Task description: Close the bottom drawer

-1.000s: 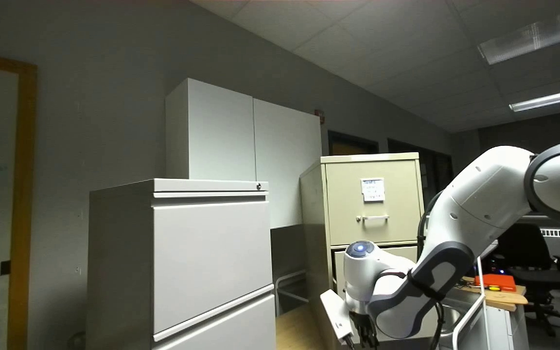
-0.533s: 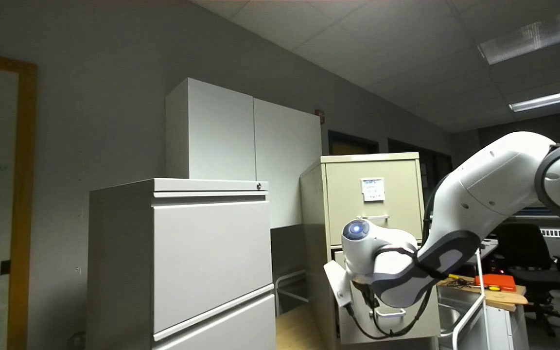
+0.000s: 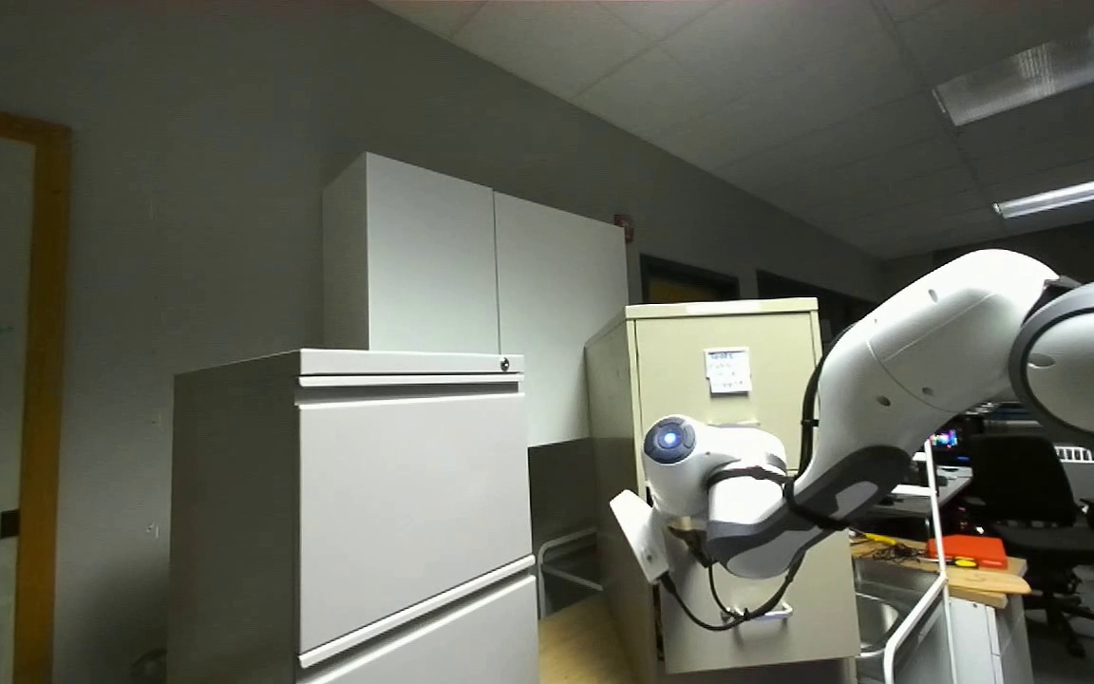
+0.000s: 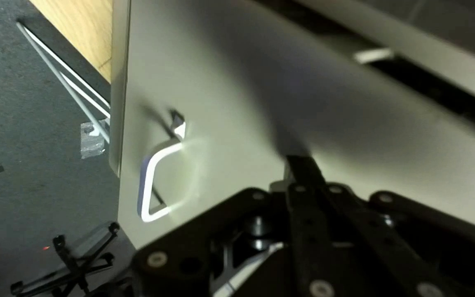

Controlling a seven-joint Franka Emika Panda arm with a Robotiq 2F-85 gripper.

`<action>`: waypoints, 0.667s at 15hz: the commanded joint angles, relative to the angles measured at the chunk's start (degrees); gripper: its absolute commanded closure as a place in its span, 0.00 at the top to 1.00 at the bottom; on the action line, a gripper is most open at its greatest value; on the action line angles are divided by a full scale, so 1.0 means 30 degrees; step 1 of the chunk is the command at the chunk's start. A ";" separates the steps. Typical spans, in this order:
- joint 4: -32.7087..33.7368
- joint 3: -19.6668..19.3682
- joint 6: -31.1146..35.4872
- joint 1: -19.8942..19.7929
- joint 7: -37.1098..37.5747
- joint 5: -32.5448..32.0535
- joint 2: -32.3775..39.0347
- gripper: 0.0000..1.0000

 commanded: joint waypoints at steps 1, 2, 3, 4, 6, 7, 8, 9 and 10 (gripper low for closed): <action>0.2206 0.2712 0.0428 -0.1055 0.0000 -0.1063 0.2310 0.00; 0.2818 0.3357 0.0319 -0.1229 0.0003 -0.1572 0.2897 0.00; 0.3597 0.4037 -0.0375 -0.1459 0.0005 -0.2454 0.3531 0.00; 0.4266 0.4471 -0.0802 -0.1482 0.0017 -0.3309 0.4211 0.00; 0.5545 0.4694 -0.1627 -0.1232 0.0030 -0.4604 0.5581 0.00; 0.5940 0.0849 -0.1927 0.2793 0.0001 -0.4985 0.6100 0.00; 0.6090 0.0039 -0.1740 0.3532 -0.0041 -0.4875 0.6370 0.00; 0.6214 -0.1384 -0.1417 0.4866 -0.0083 -0.4634 0.6652 0.00; 0.5968 -0.2428 -0.0848 0.5802 -0.0111 -0.4229 0.6818 0.00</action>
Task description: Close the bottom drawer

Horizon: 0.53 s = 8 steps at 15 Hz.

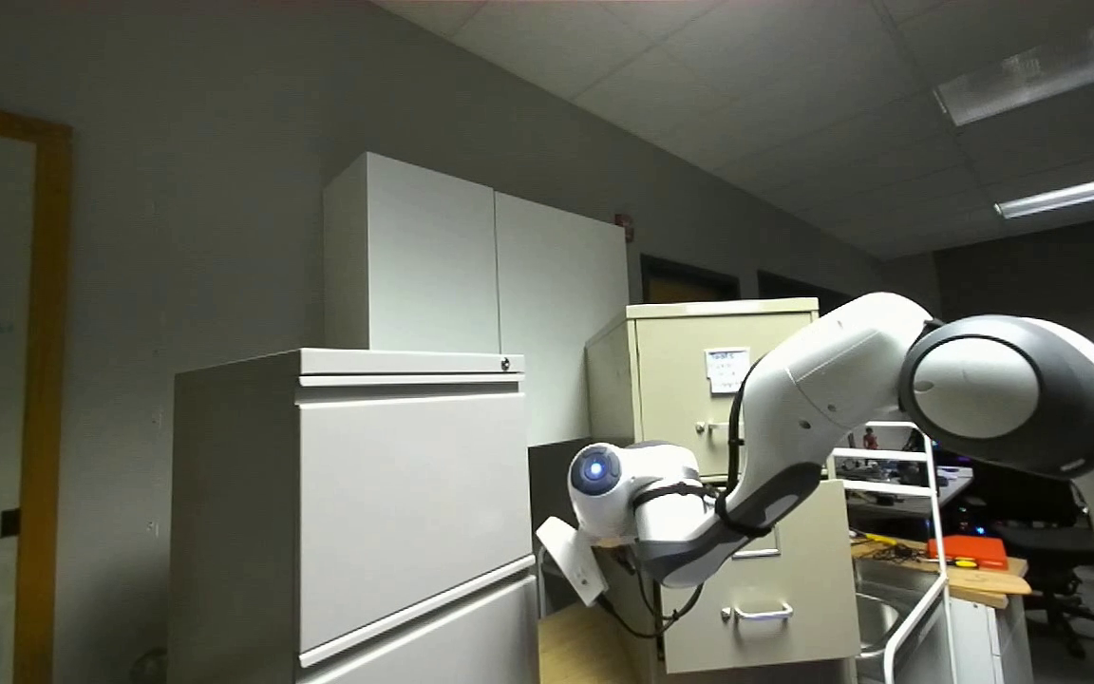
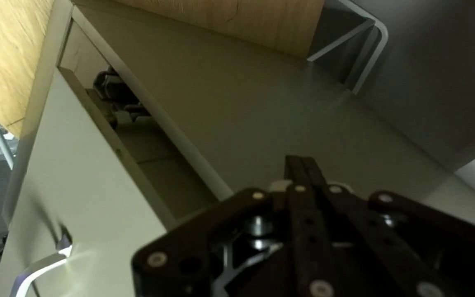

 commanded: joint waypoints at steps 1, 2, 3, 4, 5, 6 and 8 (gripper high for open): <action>0.0623 -0.3798 0.0864 0.3744 -0.0136 0.0363 0.1308 0.00; 0.0423 -0.4478 0.1138 0.4408 -0.0143 0.0561 0.1392 0.00; 0.0133 -0.5036 0.1350 0.4957 -0.0121 0.0682 0.1244 0.00; -0.0164 -0.5481 0.1665 0.5381 -0.0119 0.0836 0.1135 0.00; -0.0479 -0.5844 0.1842 0.5734 -0.0120 0.0888 0.0890 0.00; -0.0953 -0.6138 0.2078 0.6009 -0.0121 0.0979 0.0557 0.00; -0.1812 -0.6579 0.2412 0.6414 -0.0100 0.1230 -0.0134 0.00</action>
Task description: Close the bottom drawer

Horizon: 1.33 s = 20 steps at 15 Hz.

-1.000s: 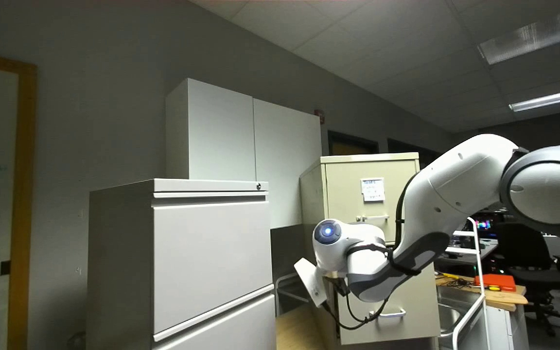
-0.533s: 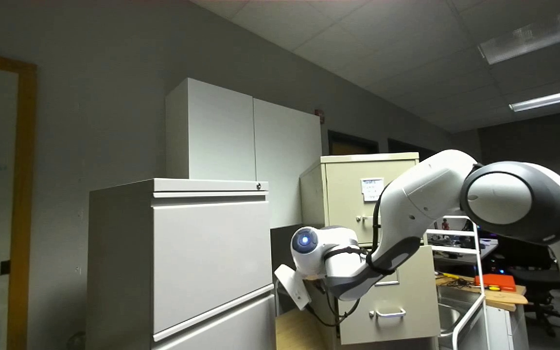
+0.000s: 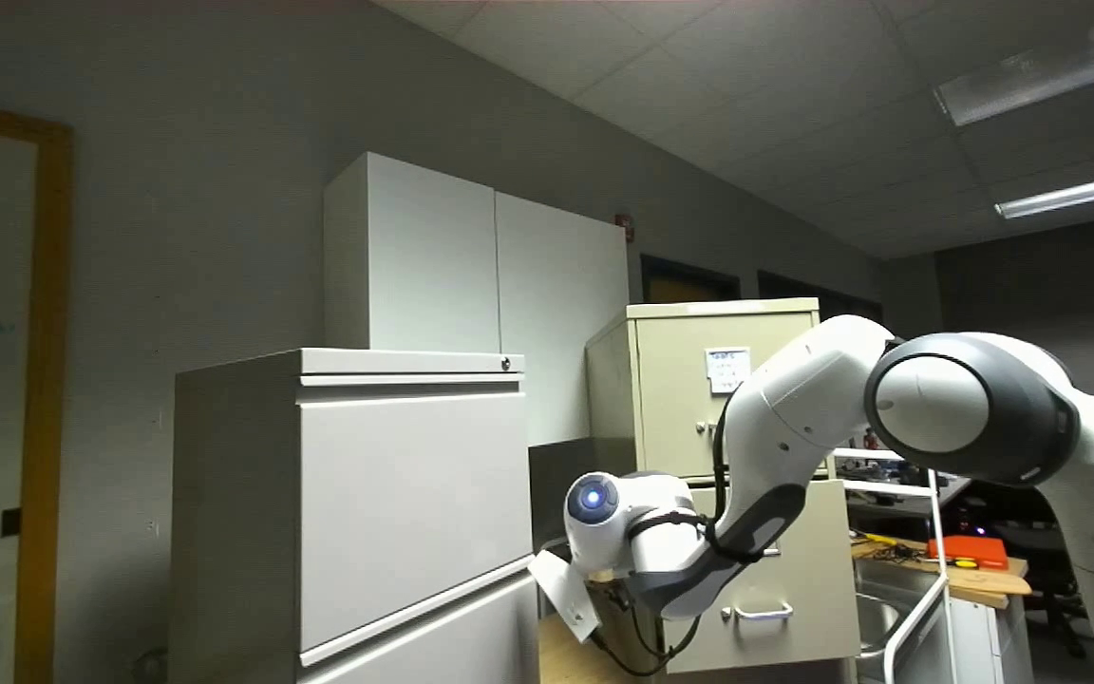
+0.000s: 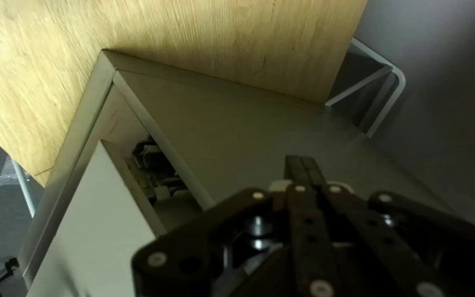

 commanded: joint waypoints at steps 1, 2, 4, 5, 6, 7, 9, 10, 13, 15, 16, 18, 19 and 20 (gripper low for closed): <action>-0.1948 -0.1022 0.0704 0.0879 -0.0101 0.0685 -0.1814 0.00; -0.2434 -0.1159 0.0796 0.1005 -0.0099 0.0794 -0.2219 0.00; -0.3420 -0.1380 0.0785 0.1134 -0.0312 0.1089 -0.3114 0.00; -0.3966 -0.1479 0.0843 0.1146 -0.0748 0.1534 -0.3596 0.00; -0.4490 -0.1544 0.0724 0.1180 -0.1075 0.2023 -0.4107 0.00; -0.5100 -0.1634 0.0885 0.1179 -0.1621 0.2650 -0.4695 0.00; -0.6058 -0.1758 0.0740 0.1212 -0.2373 0.3561 -0.5855 0.00; -0.6442 -0.1819 0.0622 0.1198 -0.2699 0.3947 -0.6404 0.00; -0.7360 -0.2014 0.0290 0.0989 -0.3463 0.4863 -0.7873 0.00; -0.7720 -0.2101 -0.0201 0.0684 -0.3332 0.4909 -0.8638 0.00; -0.7737 -0.2070 -0.0667 0.0419 -0.2861 0.4545 -0.8795 0.00; -0.7678 -0.2045 -0.1671 -0.0040 -0.2228 0.4205 -0.8878 0.00; -0.7660 -0.2183 -0.2022 -0.0186 -0.2262 0.4447 -0.8855 0.00; -0.7613 -0.2283 -0.2287 -0.0329 -0.2201 0.4537 -0.8798 0.00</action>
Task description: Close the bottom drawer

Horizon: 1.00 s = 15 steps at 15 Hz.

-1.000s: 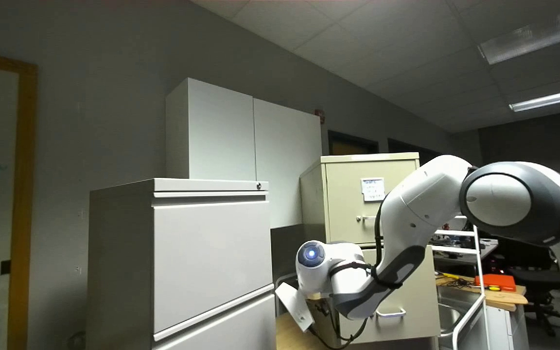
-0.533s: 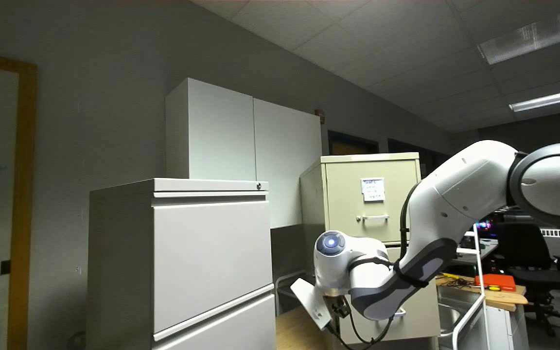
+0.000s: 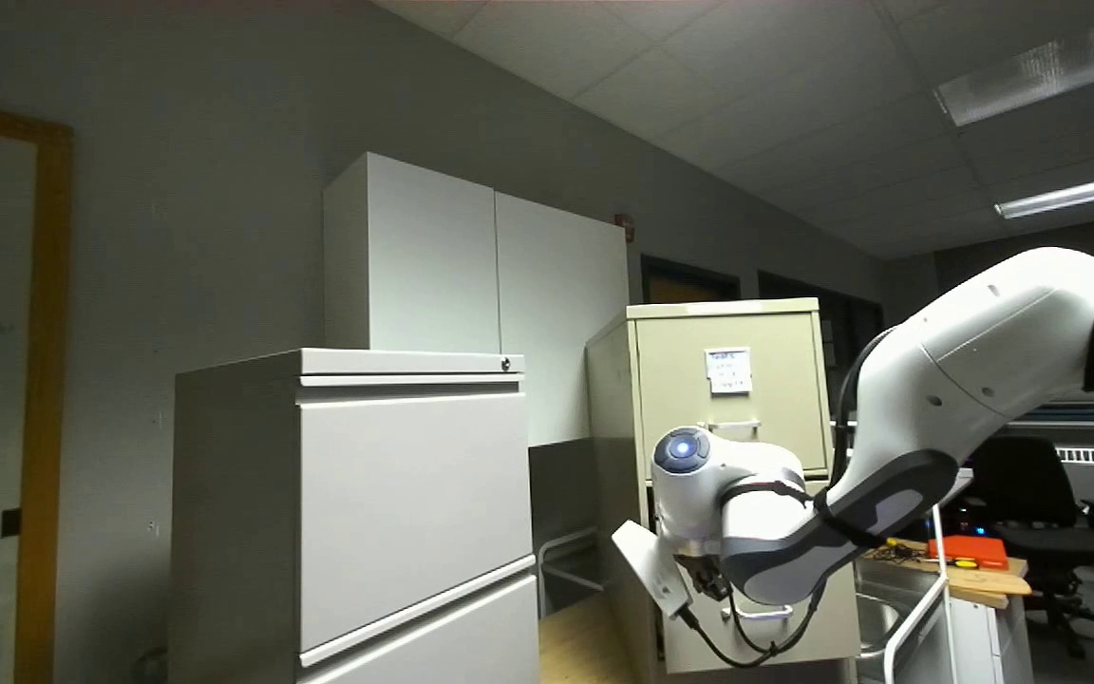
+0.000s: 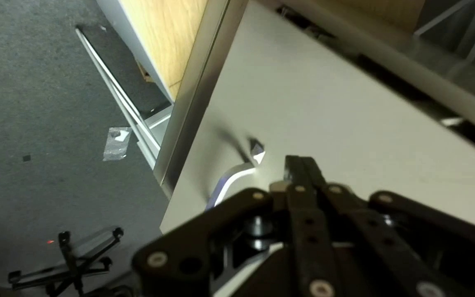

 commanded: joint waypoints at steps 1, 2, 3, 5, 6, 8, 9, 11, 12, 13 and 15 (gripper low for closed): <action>-0.0034 -0.0357 -0.0913 -0.0466 0.0528 0.0169 -0.0155 0.00; 0.0135 -0.0457 -0.1029 -0.0576 0.0591 0.0151 -0.0002 0.00; 0.0276 -0.0547 -0.1126 -0.0664 0.0713 0.0078 0.0121 0.00; 0.0648 -0.0627 -0.1215 -0.0863 0.1062 -0.0213 0.0392 0.00; 0.0809 -0.0655 -0.1217 -0.0942 0.1261 -0.0321 0.0511 0.00; 0.1254 -0.0676 -0.1127 -0.1080 0.1708 -0.0668 0.0803 0.00; 0.1546 -0.0687 -0.1025 -0.1145 0.1974 -0.0924 0.0993 0.00; 0.2063 -0.0736 -0.1008 -0.1187 0.2436 -0.1427 0.1373 0.00; 0.2299 -0.0779 -0.0983 -0.1180 0.2645 -0.1671 0.1570 0.00; 0.2558 -0.0841 -0.0912 -0.1154 0.2831 -0.1945 0.1808 0.00; 0.2965 -0.0932 -0.0844 -0.1087 0.3232 -0.2551 0.2181 0.00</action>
